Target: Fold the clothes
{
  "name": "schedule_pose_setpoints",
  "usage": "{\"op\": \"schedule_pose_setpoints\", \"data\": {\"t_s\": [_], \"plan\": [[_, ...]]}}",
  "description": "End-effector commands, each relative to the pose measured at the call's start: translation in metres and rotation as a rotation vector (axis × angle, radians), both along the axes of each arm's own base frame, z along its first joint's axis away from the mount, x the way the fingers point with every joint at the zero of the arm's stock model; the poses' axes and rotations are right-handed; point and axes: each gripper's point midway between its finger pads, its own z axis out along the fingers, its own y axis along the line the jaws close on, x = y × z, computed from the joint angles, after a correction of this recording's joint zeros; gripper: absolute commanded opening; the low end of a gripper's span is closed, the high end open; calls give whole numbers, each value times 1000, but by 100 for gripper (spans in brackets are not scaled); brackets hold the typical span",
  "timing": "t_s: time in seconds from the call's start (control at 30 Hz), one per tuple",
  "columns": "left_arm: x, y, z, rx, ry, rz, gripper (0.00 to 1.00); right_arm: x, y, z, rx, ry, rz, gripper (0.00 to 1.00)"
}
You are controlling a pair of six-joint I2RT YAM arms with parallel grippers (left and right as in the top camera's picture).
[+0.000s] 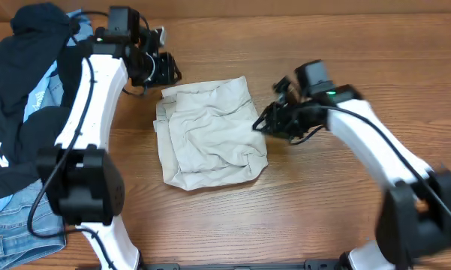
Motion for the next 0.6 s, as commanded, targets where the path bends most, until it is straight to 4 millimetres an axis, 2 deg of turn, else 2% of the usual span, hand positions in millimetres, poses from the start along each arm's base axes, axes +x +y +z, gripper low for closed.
{"op": "schedule_pose_setpoints", "data": {"t_s": [0.0,0.03,0.07,0.13,0.23,0.33,0.4,0.5,0.57], "plan": [[6,12,3,118,-55,-24,46,-11,-28,42,-114,-63,-137,35],[6,8,-3,131,-53,-60,49,-23,-29,42,-116,-12,-147,34],[7,4,-14,142,-43,-97,49,-44,-30,35,-141,79,-141,33],[7,-1,-36,150,-5,-128,50,-62,-22,24,-142,139,-103,33],[3,-9,-80,153,94,-153,50,-93,-3,-2,-118,218,-17,33],[-14,-15,-121,166,223,-176,50,-116,23,-32,-40,236,81,34],[-30,-14,-136,168,315,-175,50,-124,34,-50,-10,232,122,35],[-60,-12,-153,168,484,-132,37,-128,41,-80,-28,266,145,35],[-85,-14,-152,177,589,-138,27,-117,46,-97,-28,271,126,36]]}}
